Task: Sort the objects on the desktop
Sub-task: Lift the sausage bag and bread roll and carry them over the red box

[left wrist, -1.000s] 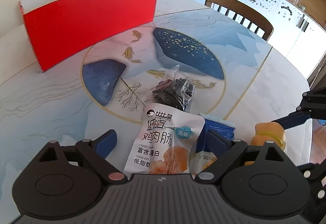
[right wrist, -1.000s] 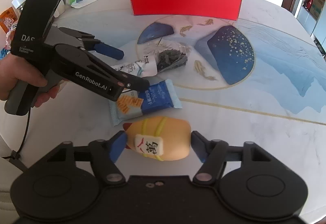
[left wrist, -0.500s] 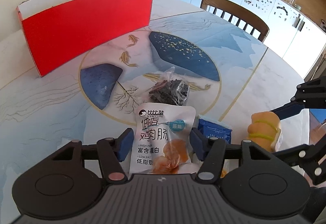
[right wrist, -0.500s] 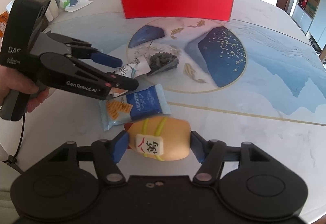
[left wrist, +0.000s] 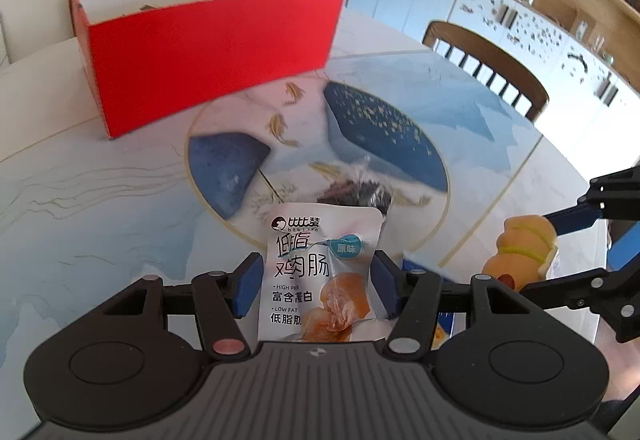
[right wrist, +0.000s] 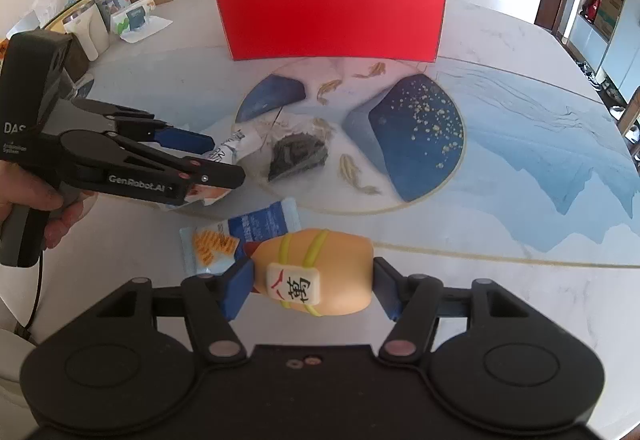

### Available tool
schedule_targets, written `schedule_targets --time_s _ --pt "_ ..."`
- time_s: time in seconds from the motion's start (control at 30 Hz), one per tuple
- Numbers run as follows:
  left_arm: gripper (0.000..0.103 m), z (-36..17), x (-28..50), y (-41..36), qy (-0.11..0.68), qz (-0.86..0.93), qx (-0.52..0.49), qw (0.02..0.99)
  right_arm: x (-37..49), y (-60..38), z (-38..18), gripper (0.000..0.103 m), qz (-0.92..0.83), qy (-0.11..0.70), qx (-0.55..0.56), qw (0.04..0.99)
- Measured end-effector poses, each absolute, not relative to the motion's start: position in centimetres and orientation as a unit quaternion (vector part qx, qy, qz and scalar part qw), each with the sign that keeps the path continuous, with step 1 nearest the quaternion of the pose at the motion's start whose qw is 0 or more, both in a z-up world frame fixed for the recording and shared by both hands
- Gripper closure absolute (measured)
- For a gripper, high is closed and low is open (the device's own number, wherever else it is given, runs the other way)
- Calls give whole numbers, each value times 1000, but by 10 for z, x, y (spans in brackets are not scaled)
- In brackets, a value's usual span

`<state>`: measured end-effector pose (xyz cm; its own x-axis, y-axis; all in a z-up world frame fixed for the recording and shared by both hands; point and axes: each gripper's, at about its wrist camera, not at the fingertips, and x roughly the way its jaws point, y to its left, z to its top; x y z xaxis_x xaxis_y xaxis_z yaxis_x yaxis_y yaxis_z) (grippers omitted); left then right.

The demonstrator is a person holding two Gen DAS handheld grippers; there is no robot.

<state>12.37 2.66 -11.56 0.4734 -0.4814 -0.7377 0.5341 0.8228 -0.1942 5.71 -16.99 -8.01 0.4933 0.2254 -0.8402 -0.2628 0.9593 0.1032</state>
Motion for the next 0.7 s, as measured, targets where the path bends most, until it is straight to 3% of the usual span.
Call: schedule_targets --time_s 0.7 --pt "45 -78 134 41 405 -237 -29 883 121 -186 -42 41 168 435 -26 884"
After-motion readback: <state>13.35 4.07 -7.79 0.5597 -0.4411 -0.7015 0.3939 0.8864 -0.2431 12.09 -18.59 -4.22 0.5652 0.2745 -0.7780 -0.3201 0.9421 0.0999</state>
